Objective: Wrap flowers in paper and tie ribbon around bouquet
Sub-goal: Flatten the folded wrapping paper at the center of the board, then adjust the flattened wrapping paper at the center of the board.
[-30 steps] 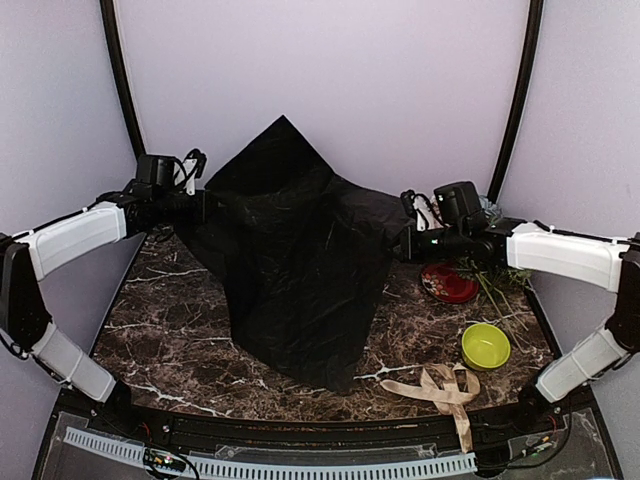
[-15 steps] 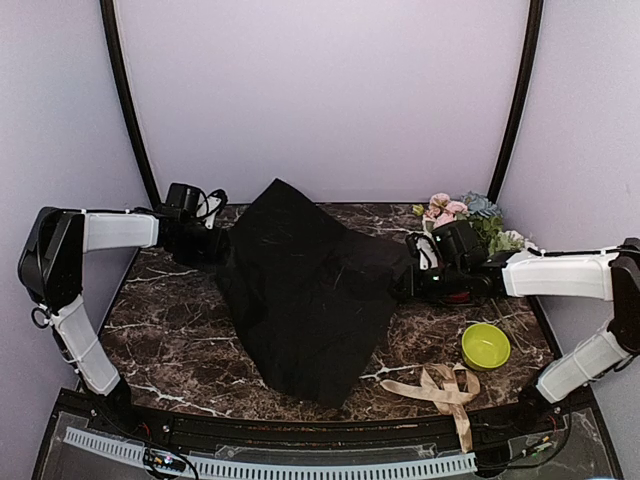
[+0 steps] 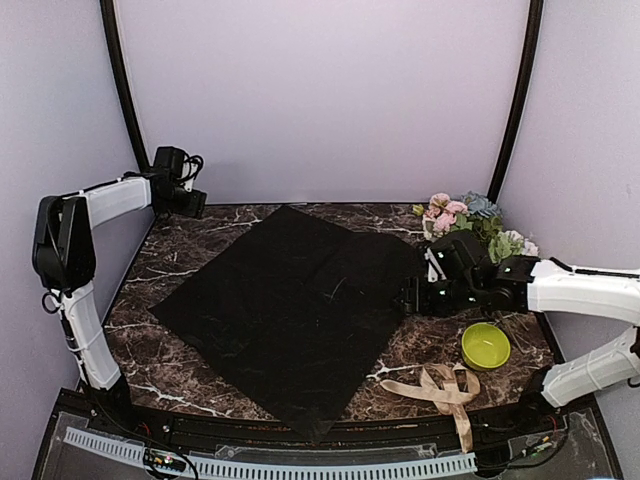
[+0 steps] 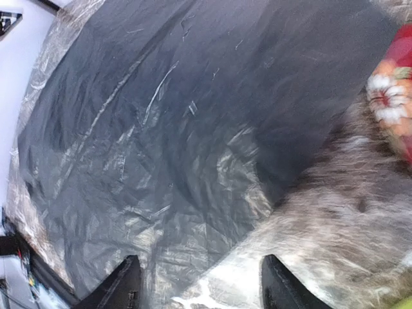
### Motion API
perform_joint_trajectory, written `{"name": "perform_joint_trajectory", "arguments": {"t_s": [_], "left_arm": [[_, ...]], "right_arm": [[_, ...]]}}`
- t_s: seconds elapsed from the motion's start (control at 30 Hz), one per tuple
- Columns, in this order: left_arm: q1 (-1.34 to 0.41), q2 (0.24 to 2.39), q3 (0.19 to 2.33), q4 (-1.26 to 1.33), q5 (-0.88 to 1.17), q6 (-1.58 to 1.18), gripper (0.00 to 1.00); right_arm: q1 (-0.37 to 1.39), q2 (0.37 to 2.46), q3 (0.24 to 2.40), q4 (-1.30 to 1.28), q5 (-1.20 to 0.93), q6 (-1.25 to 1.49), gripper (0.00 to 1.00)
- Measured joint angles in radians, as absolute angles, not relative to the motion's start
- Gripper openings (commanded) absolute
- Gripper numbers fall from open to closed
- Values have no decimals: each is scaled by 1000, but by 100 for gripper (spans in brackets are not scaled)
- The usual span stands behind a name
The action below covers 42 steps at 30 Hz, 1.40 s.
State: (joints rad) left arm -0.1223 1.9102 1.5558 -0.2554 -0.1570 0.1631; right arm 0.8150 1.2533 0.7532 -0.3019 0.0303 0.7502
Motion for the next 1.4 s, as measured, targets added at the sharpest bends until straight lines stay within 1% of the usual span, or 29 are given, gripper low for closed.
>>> {"name": "perform_joint_trajectory", "arguments": {"t_s": [0.03,0.1,0.2,0.3,0.33,0.4,0.47,0.57,0.67,0.8,0.93,1.07,1.2,1.4], "left_arm": [[-130,1905,1556,-289,-158,145,68],[-152,1885,1535,-332,-158,110,65],[-220,1789,1384,-359,-149,60,60],[-323,1692,1234,-406,-105,1,53],[-343,1680,1212,-413,-86,-18,52],[-366,1662,1167,-425,-59,-60,50],[-368,1644,1114,-435,-54,-99,46],[-377,1618,1034,-451,-49,-156,46],[-418,1610,946,-451,-42,-215,45],[-462,1612,867,-445,-26,-269,45],[-462,1612,855,-406,-32,-296,46],[-463,1634,866,-382,-48,-295,45],[-459,1698,933,-373,-83,-276,45],[-453,1760,1018,-390,-101,-247,46]], "right_arm": [[814,1221,761,-334,64,737,74],[805,1203,809,-411,131,708,77],[781,1256,919,-479,196,625,78],[740,1397,1087,-495,211,511,80],[728,1451,1142,-495,210,479,80],[705,1566,1250,-496,197,415,79],[683,1687,1348,-495,171,356,76],[659,1876,1486,-522,144,282,75],[647,2015,1560,-554,134,231,75],[641,2107,1577,-605,109,188,74],[640,2146,1577,-625,83,176,73],[640,2137,1551,-598,83,185,72],[640,2078,1446,-519,83,205,72],[640,2028,1382,-516,78,232,71]]}}
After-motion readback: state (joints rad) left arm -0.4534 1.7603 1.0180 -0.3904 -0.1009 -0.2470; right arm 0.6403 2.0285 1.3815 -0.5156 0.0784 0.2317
